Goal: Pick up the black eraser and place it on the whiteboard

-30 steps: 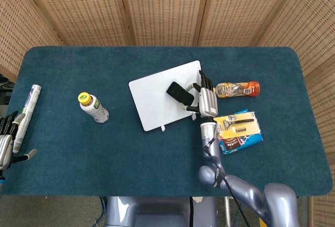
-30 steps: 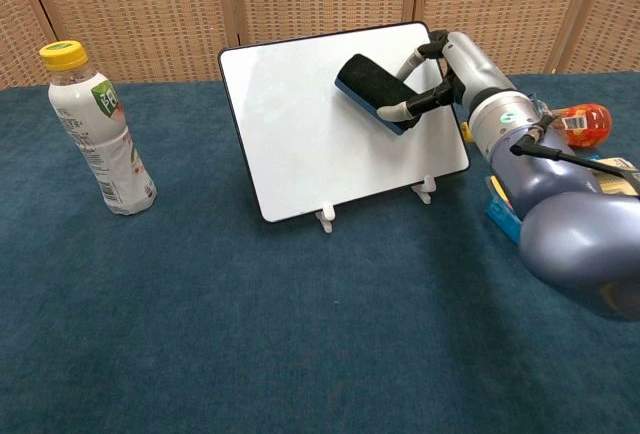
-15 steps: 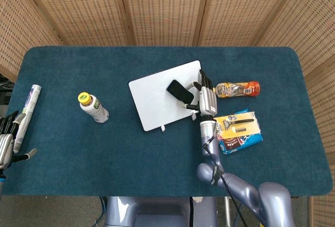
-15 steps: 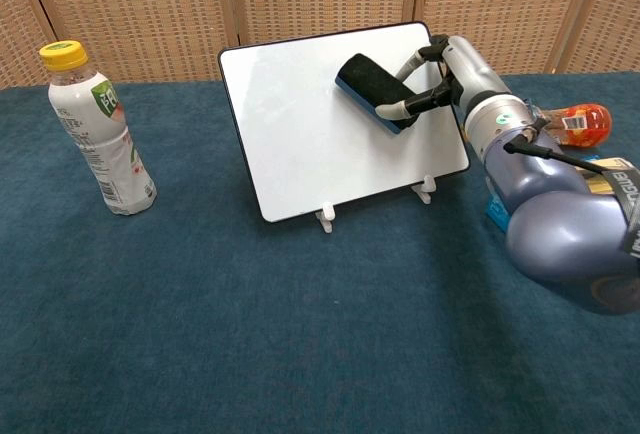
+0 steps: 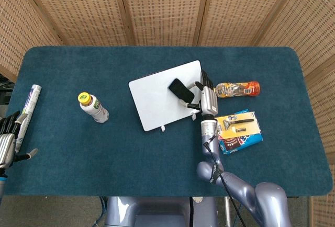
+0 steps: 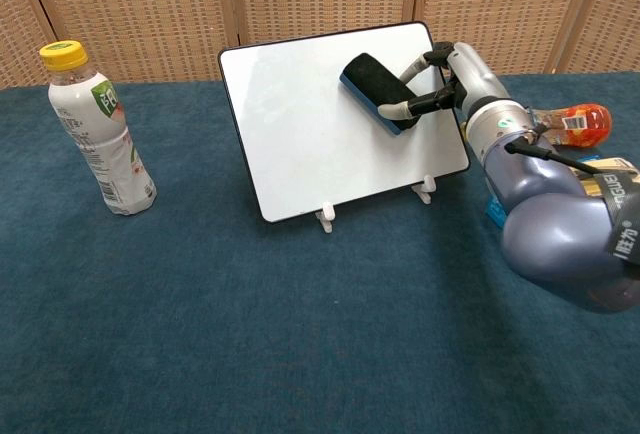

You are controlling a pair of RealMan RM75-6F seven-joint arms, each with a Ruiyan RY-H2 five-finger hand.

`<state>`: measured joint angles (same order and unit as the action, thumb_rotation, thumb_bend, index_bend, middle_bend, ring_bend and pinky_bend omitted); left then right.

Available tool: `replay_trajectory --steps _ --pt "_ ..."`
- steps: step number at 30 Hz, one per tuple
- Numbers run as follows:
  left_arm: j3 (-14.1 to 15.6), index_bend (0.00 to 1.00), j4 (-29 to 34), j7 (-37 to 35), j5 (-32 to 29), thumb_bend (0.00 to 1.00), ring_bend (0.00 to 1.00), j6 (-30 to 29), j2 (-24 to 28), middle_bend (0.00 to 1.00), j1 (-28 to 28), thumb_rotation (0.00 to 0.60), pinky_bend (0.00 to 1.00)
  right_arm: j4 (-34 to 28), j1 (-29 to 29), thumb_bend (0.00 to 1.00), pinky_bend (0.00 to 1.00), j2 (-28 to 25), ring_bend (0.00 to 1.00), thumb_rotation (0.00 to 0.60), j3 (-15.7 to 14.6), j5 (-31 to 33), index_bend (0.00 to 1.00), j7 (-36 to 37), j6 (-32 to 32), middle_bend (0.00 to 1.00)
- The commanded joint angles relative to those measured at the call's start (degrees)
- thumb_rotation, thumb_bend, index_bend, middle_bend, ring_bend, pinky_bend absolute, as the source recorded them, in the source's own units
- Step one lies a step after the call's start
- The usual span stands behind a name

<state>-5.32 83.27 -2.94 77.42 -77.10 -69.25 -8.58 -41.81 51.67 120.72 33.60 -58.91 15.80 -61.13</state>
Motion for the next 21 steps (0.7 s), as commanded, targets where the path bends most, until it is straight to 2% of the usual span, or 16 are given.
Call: replay_trajectory --steps 1,21 --pt "0.03 0.00 0.01 0.06 -0.02 0.17 0.00 0.05 -0.02 0.00 -0.02 0.600 0.00 0.53 0.12 0.16 0.00 0.27 0.00 0.600 -0.03 -0.08 0.54 0.57 0.06 0.01" --pt "-0.02 0.00 0.16 0.19 -0.24 0.17 0.00 0.03 0.05 0.00 -0.07 0.600 0.00 2.53 0.17 0.16 0.00 1.30 0.00 0.600 -0.93 -0.66 0.54 2.81 1.01 0.01"
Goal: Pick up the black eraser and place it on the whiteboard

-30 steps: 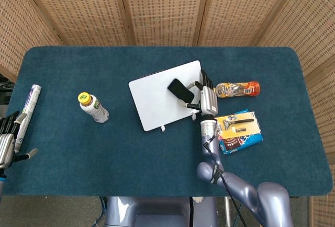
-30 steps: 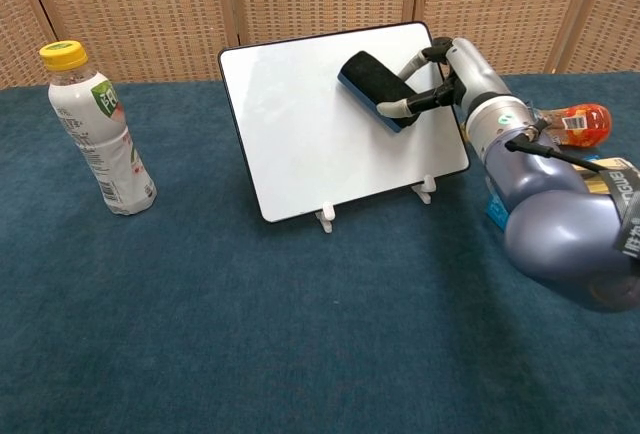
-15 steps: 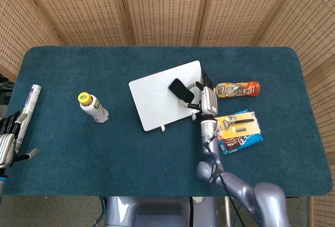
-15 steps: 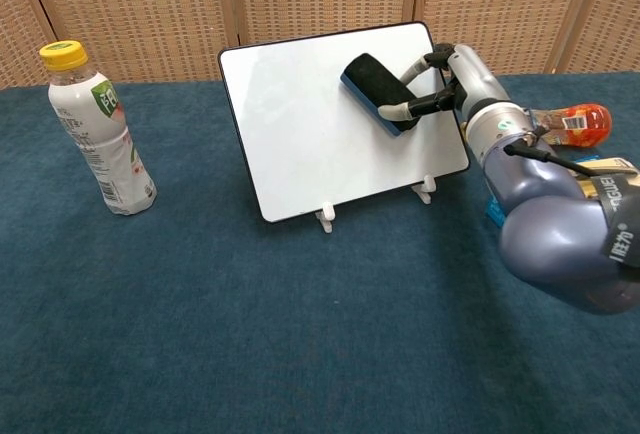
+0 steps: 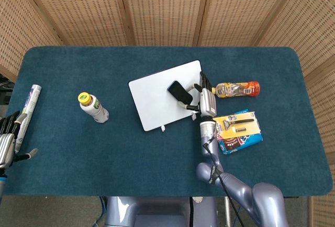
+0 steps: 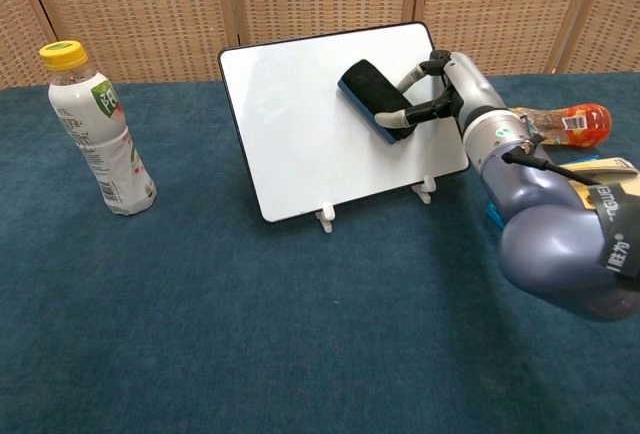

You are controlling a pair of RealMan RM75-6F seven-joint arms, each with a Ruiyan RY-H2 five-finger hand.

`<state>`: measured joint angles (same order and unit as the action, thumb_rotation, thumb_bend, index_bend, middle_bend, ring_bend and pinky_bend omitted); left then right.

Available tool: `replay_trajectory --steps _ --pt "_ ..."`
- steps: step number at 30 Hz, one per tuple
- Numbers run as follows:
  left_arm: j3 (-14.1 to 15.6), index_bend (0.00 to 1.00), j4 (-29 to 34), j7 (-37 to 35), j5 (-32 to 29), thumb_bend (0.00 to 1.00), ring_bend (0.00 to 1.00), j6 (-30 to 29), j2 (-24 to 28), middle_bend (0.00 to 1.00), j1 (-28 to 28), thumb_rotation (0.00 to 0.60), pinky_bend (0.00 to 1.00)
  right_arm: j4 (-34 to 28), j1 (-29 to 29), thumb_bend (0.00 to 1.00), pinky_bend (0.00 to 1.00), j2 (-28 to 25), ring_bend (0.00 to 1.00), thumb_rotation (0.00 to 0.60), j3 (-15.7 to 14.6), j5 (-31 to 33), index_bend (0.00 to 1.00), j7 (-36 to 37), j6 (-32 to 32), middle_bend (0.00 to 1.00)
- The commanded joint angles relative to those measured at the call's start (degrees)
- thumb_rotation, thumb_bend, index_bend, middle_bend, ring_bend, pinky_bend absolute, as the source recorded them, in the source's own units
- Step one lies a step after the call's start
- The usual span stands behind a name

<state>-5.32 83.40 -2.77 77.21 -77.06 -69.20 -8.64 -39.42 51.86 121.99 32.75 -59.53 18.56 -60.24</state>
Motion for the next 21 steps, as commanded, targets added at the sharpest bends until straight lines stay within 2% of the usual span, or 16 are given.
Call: replay_trajectory --steps 1,8,21 --pt "-0.03 0.00 0.06 0.04 -0.04 0.17 0.00 -0.01 0.00 0.00 -0.01 0.600 0.00 0.21 -0.04 0.16 0.00 0.02 0.00 0.600 -0.10 -0.05 0.54 0.12 0.20 0.01" --pt "0.00 0.00 0.16 0.38 -0.18 0.17 0.00 0.22 -0.02 0.00 -0.13 0.600 0.00 0.23 -0.17 0.12 0.00 -0.18 0.00 0.600 -0.31 -0.50 0.54 0.97 0.22 0.00" --pt "-0.03 0.00 0.30 0.37 -0.24 0.17 0.00 0.04 0.03 0.00 -0.08 0.600 0.00 -0.49 -0.51 0.09 0.00 -0.62 0.00 0.600 -0.51 -0.73 0.44 1.07 0.16 0.00"
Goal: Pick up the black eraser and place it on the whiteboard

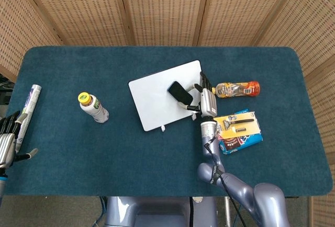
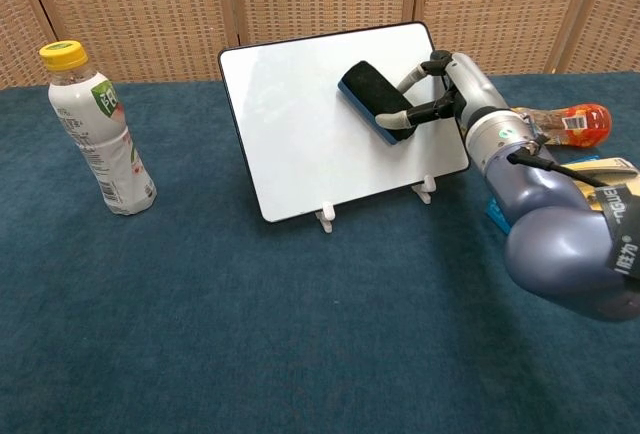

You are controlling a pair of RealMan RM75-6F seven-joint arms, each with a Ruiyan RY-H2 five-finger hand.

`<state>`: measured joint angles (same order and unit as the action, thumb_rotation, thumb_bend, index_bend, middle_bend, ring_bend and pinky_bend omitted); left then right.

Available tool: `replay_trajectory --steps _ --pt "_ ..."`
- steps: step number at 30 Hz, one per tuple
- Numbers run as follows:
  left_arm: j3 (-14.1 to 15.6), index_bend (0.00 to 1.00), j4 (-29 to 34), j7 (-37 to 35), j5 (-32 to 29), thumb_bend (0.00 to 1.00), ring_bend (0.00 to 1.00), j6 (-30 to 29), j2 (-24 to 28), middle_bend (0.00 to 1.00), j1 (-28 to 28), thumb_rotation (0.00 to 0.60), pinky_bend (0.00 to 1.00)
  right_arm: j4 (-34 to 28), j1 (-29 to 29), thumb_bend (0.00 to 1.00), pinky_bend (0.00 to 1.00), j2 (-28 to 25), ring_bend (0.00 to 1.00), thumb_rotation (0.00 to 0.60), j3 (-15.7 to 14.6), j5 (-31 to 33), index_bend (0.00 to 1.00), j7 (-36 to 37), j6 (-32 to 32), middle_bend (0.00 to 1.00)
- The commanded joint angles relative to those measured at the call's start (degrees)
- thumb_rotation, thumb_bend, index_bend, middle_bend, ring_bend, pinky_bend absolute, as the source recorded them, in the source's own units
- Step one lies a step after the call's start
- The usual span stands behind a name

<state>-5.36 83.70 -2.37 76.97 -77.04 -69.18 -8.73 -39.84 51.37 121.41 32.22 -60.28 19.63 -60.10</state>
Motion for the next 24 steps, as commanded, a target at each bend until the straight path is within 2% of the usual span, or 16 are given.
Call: replay_trajectory --steps 1,6,24 --pt "0.00 0.00 -0.01 -0.04 -0.04 0.17 0.00 0.04 0.02 0.00 0.00 0.600 0.00 -0.12 -0.03 0.09 0.00 -0.08 0.00 0.600 0.03 0.05 0.43 -0.05 0.04 0.00" --pt "-0.04 0.00 0.00 -0.08 -0.12 0.17 0.00 0.07 0.04 0.00 -0.02 0.600 0.00 -0.26 -0.19 0.05 0.00 -0.20 0.00 0.600 -0.08 0.09 0.36 -0.11 0.26 0.00" --pt "-0.11 0.00 0.15 -0.04 -0.31 0.17 0.00 0.05 0.12 0.00 0.00 0.600 0.00 -1.20 -1.68 0.05 0.00 -1.11 0.00 0.600 -0.81 -0.68 0.21 0.79 -0.79 0.00"
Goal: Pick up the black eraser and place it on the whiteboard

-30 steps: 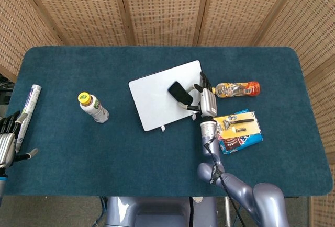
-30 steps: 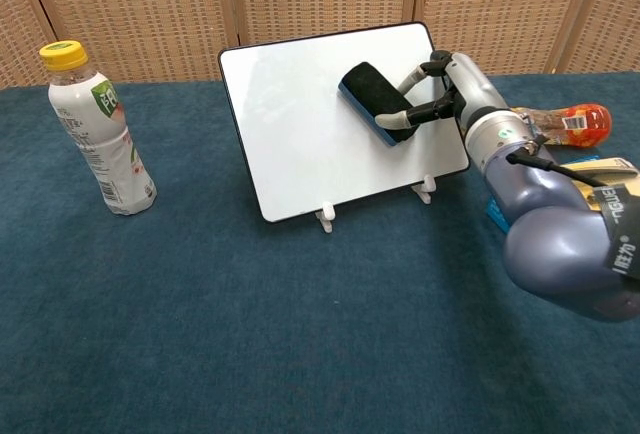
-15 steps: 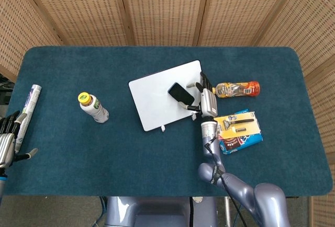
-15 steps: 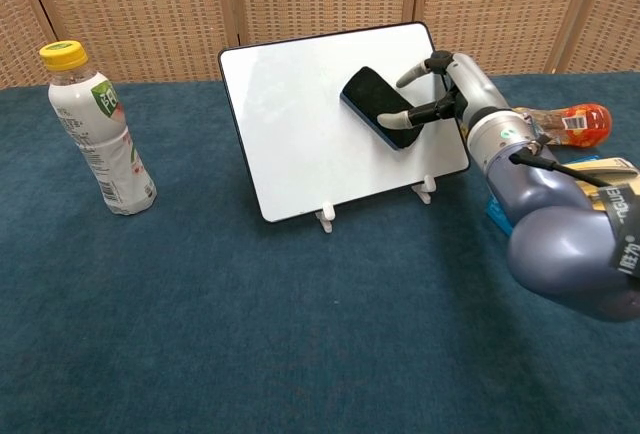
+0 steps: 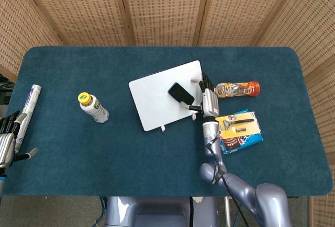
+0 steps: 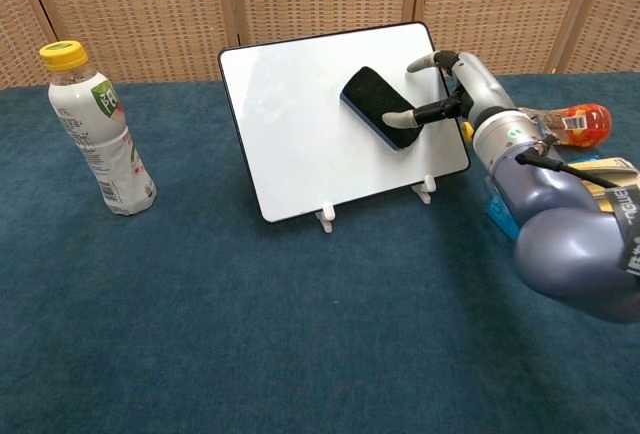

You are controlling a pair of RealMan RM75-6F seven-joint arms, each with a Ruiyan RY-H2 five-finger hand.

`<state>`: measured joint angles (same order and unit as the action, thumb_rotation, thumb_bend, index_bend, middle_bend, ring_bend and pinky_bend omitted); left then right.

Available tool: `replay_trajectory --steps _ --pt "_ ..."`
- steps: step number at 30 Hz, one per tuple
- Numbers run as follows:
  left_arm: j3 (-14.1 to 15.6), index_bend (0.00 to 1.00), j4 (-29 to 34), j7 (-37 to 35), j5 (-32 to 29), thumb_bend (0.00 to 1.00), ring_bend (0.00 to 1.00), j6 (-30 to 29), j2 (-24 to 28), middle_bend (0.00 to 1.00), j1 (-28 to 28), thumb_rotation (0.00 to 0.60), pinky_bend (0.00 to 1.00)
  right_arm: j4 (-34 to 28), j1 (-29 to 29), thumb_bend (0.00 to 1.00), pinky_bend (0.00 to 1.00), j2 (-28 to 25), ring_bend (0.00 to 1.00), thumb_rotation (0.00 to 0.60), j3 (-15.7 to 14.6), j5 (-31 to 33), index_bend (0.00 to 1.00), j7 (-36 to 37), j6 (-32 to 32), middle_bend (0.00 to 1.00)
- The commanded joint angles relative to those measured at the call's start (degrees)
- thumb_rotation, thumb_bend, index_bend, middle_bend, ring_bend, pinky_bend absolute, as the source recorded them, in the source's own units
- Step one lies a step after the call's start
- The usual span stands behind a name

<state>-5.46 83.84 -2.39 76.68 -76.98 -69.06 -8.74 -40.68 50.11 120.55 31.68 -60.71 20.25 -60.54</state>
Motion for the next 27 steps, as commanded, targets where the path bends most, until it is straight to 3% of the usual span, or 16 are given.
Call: replay_trajectory --steps 1,9,19,27 --pt "-0.07 0.00 -0.01 0.02 -0.07 0.17 0.00 -0.08 0.00 0.00 0.02 0.600 0.00 -0.84 -1.04 0.05 0.00 -0.51 0.00 0.600 -0.61 -0.52 0.20 0.40 -0.85 0.00" --pt "-0.33 0.00 0.00 0.10 -0.56 0.17 0.00 -0.29 0.05 0.00 0.16 0.600 0.00 -5.55 -5.47 0.05 0.00 -2.87 0.00 0.600 -3.73 -3.13 0.12 1.63 -4.04 0.00" --pt "-0.26 0.00 0.22 0.22 -0.24 0.17 0.00 -0.69 0.10 0.00 0.27 0.600 0.00 -19.25 -12.29 0.03 0.00 -10.41 0.00 0.600 -7.24 -7.38 0.04 -0.49 -10.87 0.00" --pt "-0.24 0.00 0.51 0.13 0.29 0.16 0.00 -1.71 0.31 0.00 0.65 0.600 0.00 -29.84 -19.69 0.03 0.00 -19.37 0.00 0.600 -12.11 -10.39 0.02 -4.14 -15.25 0.00"
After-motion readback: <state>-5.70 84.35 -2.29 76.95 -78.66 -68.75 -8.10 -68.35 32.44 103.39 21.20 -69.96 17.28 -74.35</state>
